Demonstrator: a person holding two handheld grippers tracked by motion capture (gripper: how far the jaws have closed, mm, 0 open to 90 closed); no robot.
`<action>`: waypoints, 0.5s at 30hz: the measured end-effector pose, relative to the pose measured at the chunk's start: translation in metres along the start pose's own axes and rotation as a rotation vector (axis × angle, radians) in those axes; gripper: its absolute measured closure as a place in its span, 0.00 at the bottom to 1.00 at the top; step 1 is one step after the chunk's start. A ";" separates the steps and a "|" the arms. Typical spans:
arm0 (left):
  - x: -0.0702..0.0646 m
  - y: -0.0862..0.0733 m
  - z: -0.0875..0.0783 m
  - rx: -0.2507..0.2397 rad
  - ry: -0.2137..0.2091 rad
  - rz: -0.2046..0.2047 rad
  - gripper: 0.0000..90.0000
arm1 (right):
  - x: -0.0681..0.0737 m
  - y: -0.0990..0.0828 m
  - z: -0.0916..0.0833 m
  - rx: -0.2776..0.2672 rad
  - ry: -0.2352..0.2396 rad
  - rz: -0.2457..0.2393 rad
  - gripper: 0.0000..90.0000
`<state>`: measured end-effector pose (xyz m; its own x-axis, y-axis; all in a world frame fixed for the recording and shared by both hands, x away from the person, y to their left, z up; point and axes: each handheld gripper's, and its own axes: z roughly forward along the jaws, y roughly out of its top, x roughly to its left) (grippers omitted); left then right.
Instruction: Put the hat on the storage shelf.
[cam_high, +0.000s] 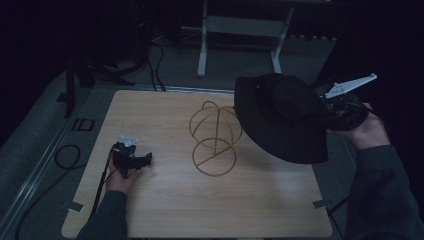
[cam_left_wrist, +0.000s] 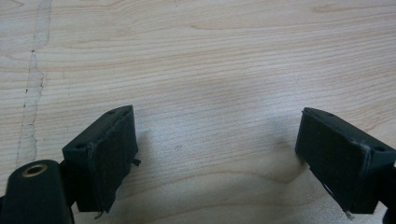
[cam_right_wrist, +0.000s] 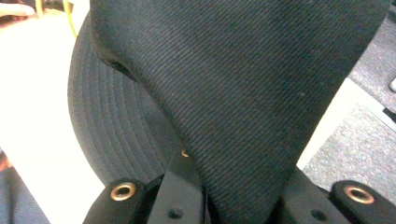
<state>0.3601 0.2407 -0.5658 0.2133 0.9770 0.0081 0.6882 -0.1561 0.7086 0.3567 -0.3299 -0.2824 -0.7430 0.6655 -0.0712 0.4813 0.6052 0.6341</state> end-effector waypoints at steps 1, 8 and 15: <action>0.000 0.000 0.000 0.000 0.000 0.000 0.14 | 0.001 0.001 -0.001 -0.005 0.005 -0.008 0.97; 0.000 0.000 0.000 0.001 0.001 0.000 0.14 | 0.005 0.008 -0.003 -0.015 0.013 -0.026 0.97; 0.000 0.000 0.000 0.001 0.001 0.001 0.14 | 0.011 0.017 -0.007 -0.020 0.020 -0.056 0.97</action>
<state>0.3601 0.2408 -0.5658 0.2134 0.9769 0.0091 0.6886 -0.1570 0.7079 0.3536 -0.3156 -0.2674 -0.7776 0.6221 -0.0914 0.4300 0.6322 0.6446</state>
